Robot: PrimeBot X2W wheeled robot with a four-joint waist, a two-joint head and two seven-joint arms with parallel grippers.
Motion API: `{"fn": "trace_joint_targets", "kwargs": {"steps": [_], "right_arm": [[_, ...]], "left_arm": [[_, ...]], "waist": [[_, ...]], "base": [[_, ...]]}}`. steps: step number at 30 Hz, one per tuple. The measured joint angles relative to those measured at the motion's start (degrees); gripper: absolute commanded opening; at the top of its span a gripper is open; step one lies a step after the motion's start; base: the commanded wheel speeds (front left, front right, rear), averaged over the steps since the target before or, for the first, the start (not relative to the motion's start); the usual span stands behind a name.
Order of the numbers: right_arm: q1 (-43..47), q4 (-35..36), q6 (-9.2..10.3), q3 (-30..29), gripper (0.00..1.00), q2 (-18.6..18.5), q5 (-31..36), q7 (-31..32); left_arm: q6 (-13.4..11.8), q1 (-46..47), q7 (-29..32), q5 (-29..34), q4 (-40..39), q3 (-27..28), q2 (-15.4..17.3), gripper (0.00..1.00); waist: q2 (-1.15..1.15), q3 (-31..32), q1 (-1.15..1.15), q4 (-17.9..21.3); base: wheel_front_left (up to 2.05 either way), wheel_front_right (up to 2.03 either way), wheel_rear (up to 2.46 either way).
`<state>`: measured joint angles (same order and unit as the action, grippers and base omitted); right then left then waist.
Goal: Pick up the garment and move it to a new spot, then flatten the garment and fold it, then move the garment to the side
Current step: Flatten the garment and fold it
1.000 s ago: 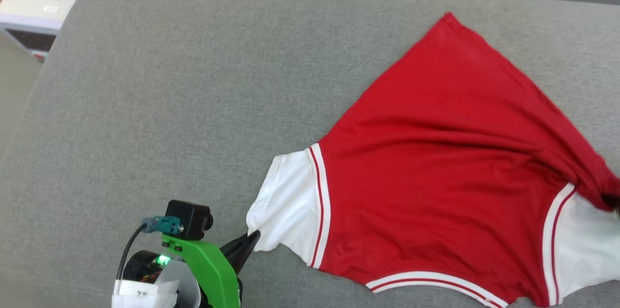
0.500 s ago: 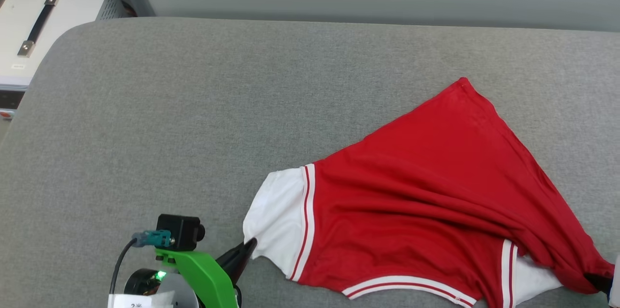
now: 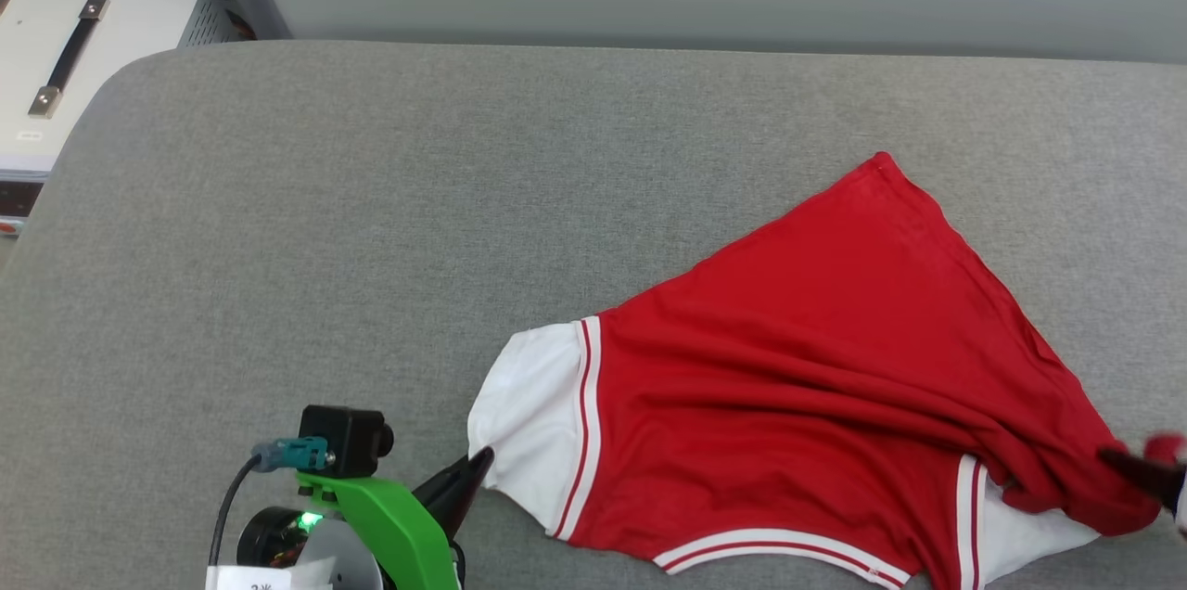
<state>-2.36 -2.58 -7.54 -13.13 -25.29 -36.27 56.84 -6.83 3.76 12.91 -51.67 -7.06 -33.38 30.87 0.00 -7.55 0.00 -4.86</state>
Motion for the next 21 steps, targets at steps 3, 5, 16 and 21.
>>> {"fn": "trace_joint_targets", "kwargs": {"steps": [3, 5, 16, 21], "right_arm": [[-3.71, 5.83, 0.0, 0.89, 1.0, -0.05, -0.47, 3.56], [-6.21, 9.07, 0.0, 1.87, 1.0, -0.4, -0.08, 5.75], [-25.04, 9.21, 0.0, 6.15, 1.0, 0.88, 4.57, 16.71], [-33.04, 2.76, 0.0, 7.71, 1.0, -0.69, 8.45, 17.84]], "left_arm": [[-0.53, 0.13, 0.29, 0.67, -1.74, -0.25, 0.15, 0.0], [-0.58, 0.42, 0.78, 1.07, -3.01, -0.58, 0.24, 0.0], [-1.31, 5.48, 1.54, 4.99, -8.54, -1.87, 0.22, 0.0], [-1.23, 7.44, 1.93, 6.59, -9.45, -2.77, -0.19, 0.0]], "waist": [[0.0, -0.71, 0.0, -0.51], [0.0, -1.46, 0.0, -0.84], [0.0, -8.3, 0.0, -4.72], [0.0, -12.43, 0.0, -7.87]], "base": [[0.0, 0.0, 0.0], [0.0, 0.0, 0.0], [0.0, 0.0, 0.0], [0.0, 0.0, 0.0]]}}
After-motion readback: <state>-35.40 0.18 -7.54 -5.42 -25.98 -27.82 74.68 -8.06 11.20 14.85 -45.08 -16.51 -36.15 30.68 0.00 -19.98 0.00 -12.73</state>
